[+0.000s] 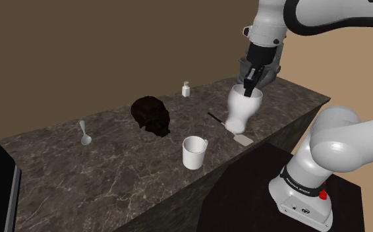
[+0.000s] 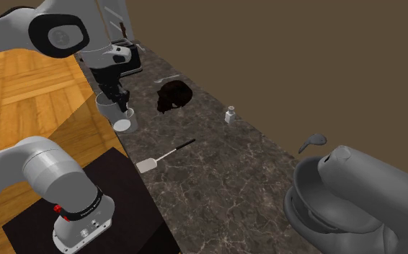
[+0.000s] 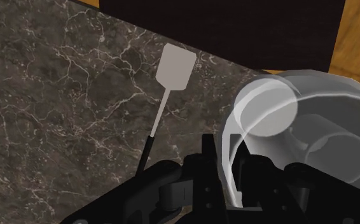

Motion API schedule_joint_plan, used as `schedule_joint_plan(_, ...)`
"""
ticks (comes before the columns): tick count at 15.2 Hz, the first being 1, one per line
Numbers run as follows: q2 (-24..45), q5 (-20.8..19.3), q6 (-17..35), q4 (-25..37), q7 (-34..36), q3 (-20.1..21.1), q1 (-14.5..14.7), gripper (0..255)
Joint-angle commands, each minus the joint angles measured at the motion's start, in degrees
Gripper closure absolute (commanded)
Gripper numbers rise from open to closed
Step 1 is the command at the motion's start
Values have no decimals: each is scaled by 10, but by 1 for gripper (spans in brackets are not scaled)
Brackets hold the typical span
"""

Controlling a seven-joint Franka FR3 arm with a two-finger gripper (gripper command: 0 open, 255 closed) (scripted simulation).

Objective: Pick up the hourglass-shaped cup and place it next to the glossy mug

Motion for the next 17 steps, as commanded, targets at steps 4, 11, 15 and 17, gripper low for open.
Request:
schedule_joint_plan(4, -8, 1, 36, -44, 1, 1, 1, 255)
schedule_joint_plan(11, -11, 3, 89, -99, 3, 3, 3, 255)
schedule_joint_plan(15, -9, 4, 121, -129, 5, 5, 3, 255)
schedule_joint_plan(17, -6, 5, 137, -143, 5, 6, 4, 255)
